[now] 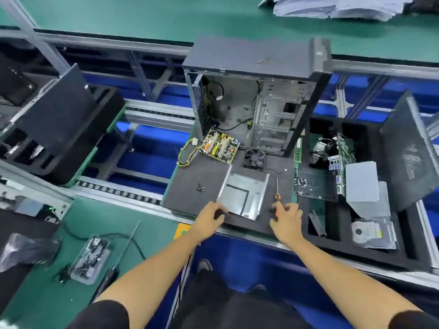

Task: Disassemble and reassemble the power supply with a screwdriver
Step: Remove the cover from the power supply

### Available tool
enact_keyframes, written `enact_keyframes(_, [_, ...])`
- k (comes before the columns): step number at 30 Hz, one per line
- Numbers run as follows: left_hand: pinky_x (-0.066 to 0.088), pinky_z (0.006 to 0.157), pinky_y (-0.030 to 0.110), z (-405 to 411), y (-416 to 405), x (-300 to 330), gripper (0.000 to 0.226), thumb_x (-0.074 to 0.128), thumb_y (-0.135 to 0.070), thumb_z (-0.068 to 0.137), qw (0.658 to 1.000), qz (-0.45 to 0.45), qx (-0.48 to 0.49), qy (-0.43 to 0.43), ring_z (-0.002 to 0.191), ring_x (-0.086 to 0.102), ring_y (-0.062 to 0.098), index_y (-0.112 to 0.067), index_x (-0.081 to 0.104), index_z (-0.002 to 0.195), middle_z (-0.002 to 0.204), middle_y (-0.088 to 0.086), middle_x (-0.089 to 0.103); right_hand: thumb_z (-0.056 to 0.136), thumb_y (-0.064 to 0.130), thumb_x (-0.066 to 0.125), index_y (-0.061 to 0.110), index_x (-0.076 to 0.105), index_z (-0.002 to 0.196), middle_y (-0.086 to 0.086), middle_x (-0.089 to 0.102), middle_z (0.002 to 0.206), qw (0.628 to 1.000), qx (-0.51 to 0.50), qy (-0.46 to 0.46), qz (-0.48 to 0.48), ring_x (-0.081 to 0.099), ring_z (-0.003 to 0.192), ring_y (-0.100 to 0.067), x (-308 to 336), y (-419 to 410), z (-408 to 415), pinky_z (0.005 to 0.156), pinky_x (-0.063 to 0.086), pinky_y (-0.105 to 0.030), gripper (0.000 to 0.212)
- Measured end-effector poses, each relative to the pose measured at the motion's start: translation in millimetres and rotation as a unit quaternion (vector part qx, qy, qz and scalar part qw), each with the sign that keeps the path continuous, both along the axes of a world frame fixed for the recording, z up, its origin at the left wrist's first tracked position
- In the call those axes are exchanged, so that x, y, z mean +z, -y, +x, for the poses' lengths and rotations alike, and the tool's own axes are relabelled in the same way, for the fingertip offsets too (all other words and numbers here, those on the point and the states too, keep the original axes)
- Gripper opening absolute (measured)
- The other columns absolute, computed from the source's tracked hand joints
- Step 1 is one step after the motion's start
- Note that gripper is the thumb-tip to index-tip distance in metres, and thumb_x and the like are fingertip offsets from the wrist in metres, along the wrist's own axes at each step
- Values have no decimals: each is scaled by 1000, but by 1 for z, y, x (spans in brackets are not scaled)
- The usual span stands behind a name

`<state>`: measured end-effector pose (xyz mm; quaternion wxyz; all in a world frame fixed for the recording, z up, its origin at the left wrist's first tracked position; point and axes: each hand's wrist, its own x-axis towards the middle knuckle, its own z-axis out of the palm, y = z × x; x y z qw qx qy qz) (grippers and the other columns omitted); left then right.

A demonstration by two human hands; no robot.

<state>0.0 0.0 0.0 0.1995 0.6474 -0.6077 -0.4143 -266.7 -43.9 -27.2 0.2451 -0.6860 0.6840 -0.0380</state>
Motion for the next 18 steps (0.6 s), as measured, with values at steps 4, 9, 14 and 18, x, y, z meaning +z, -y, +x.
enact_keyframes(4, [42, 84, 31, 8, 5, 7, 8, 63, -13, 94, 997, -56, 34, 27, 92, 51, 16, -16, 65, 88, 93, 2, 54, 88, 18, 63, 22, 50, 116, -4, 31, 108, 999, 34, -13, 32, 34, 102, -25, 4, 8, 3, 90, 43, -38, 31])
enact_keyframes(9, [39, 86, 24, 8, 22, 4, 18, 54, -44, 99, 982, -108, 153, 15, 103, 41, 12, -27, 48, 102, 108, -9, 41, 91, 21, 58, 21, 40, 95, -2, 36, 98, 1000, 13, -5, 23, 48, 81, -27, 2, 19, 11, 70, 47, -38, 19])
enact_keyframes(14, [46, 105, 45, -1, 63, 4, 59, 62, -30, 96, 994, 35, 104, -19, 127, 52, 23, -18, 36, 149, 145, 3, 44, 95, 3, 42, 28, 31, 82, -6, 47, 82, 975, -137, 173, -26, 37, 59, -18, -2, 21, 23, 54, 34, -36, 30])
enact_keyframes(18, [55, 87, 42, 2, 89, -2, 45, 53, -12, 98, 997, 26, 70, 6, 106, 65, 26, -21, 49, 142, 123, 7, 67, 96, 2, 43, 29, 33, 89, 0, 51, 79, 945, -207, 248, -48, 38, 56, -14, 1, 27, 33, 52, 36, -40, 30])
